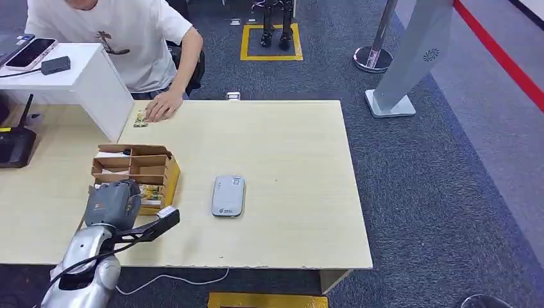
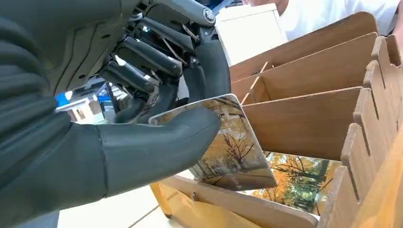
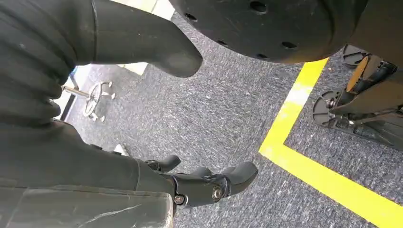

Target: Pass the card to the sensor for recognition and then transmit it.

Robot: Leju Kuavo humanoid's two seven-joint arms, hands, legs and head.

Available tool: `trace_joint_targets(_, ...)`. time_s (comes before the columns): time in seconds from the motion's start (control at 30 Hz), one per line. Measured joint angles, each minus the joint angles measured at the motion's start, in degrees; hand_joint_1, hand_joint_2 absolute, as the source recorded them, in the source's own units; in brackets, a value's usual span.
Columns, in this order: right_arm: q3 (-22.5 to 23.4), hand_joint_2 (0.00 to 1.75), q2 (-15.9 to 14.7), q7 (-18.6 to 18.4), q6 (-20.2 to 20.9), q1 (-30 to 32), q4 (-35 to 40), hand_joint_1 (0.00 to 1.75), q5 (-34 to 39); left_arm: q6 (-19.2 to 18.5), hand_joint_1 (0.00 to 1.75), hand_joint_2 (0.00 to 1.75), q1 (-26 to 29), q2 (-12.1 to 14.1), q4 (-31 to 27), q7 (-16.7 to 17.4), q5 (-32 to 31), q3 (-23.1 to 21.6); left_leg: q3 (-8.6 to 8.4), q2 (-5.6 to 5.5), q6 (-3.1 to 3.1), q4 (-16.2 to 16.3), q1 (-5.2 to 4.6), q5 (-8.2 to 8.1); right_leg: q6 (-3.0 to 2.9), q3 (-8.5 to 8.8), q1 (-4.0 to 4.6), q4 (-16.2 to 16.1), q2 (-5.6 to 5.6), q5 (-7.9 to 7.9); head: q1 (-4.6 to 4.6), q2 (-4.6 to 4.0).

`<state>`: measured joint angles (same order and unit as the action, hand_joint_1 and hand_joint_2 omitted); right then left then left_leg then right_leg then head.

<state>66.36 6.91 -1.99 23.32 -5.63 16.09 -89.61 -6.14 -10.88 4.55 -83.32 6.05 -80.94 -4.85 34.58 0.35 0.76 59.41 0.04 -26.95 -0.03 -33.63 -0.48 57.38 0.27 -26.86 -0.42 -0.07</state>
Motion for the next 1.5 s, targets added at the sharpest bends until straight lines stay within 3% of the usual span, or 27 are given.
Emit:
trace_joint_targets(0.57,0.0,1.75,0.0,-0.4,0.0,0.0,0.0,0.00,0.1,-1.3,1.75,1.75,-1.0,0.9,0.0,1.1,0.3,0.0,0.00,0.00,0.00,0.0,0.00,0.00,0.00,0.00,0.00,0.0,0.00,0.00,0.00,0.00)
trace_joint_targets(1.07,0.0,1.75,-0.3,-0.5,0.0,0.0,0.0,0.00,0.1,-2.6,1.75,1.75,-6.5,3.9,-3.1,0.1,3.8,-0.1,-0.01,0.01,-0.01,0.0,0.01,0.01,-0.01,0.01,0.01,0.0,0.00,0.01,0.00,0.00)
trace_joint_targets(1.5,0.0,1.75,-0.4,-0.5,0.0,0.0,0.0,0.00,0.1,-3.2,1.75,1.75,-7.3,5.9,-3.7,0.0,5.4,-0.1,-0.01,0.01,-0.01,0.0,0.01,0.01,0.00,0.01,0.00,0.0,0.01,0.01,0.00,0.00)
